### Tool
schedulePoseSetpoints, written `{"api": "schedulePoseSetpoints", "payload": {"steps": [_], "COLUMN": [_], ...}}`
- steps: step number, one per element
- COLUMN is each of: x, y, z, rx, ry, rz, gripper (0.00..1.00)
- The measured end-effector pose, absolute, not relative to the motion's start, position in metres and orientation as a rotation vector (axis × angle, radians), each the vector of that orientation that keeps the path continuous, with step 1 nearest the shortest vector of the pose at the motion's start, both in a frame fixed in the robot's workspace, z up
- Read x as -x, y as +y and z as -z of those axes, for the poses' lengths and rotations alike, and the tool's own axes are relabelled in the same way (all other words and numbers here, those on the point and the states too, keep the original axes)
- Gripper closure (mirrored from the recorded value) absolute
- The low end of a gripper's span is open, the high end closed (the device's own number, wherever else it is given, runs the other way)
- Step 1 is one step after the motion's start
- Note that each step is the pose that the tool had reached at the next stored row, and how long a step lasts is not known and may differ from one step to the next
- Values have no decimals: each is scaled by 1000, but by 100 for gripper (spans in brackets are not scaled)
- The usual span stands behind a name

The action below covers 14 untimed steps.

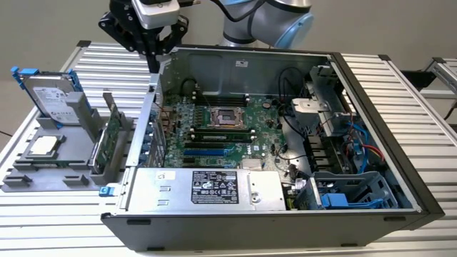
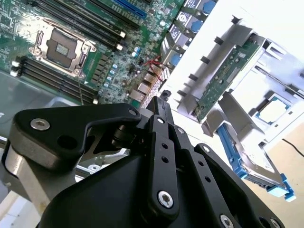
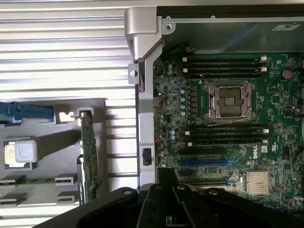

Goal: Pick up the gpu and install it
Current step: 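Reach for the gpu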

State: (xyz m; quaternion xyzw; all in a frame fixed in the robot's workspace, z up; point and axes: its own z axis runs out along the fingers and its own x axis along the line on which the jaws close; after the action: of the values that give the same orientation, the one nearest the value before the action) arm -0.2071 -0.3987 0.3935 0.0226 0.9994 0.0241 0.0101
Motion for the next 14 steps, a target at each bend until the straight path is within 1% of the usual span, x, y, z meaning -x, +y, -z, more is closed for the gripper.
{"api": "schedulePoseSetpoints", "payload": {"steps": [14], "x": [220], "y": [-399], "z": [-393], "rx": [-70], "ry": [3120], "rz": [-75], "gripper": [100]}}
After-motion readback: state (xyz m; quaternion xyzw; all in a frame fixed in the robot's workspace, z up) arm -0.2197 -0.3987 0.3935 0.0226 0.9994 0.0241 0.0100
